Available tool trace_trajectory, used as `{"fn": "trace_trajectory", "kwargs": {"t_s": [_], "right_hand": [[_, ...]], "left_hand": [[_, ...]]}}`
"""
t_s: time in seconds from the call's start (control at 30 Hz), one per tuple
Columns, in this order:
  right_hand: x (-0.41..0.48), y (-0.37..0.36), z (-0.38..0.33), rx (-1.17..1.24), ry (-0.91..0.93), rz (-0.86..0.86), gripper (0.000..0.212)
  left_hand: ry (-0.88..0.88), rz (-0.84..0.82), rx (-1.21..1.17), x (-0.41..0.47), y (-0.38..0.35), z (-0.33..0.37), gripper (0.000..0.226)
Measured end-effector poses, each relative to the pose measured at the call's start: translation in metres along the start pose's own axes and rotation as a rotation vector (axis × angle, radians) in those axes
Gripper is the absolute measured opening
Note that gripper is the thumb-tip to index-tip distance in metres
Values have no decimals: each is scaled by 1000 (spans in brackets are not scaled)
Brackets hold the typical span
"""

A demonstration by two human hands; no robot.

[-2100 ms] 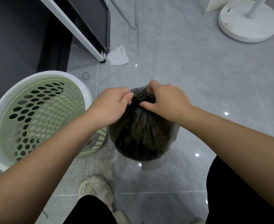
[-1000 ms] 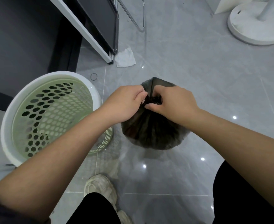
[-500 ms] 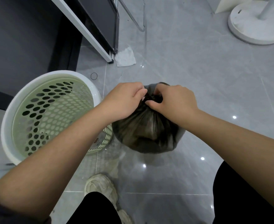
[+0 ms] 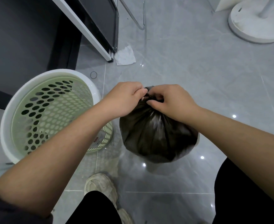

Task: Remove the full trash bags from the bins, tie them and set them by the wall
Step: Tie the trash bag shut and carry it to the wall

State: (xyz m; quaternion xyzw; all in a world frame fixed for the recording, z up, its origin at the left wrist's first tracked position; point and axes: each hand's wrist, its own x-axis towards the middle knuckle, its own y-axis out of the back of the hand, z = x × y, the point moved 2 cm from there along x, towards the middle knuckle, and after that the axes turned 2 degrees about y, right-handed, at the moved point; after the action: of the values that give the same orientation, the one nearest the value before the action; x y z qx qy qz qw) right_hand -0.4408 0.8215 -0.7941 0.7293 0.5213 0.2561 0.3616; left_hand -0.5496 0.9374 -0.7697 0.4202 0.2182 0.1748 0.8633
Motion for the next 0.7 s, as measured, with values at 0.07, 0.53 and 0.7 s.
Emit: {"fn": "trace_trajectory", "kwargs": {"t_s": [0.07, 0.53, 0.7], "right_hand": [[1, 1, 0, 50, -34, -3, 8], [7, 4, 4, 41, -277, 35, 13], [6, 2, 9, 493, -594, -93, 12]], "left_hand": [[7, 8, 6, 1, 2, -3, 30], [157, -71, -175, -26, -46, -16, 32], [-92, 86, 281, -35, -63, -9, 24]]}}
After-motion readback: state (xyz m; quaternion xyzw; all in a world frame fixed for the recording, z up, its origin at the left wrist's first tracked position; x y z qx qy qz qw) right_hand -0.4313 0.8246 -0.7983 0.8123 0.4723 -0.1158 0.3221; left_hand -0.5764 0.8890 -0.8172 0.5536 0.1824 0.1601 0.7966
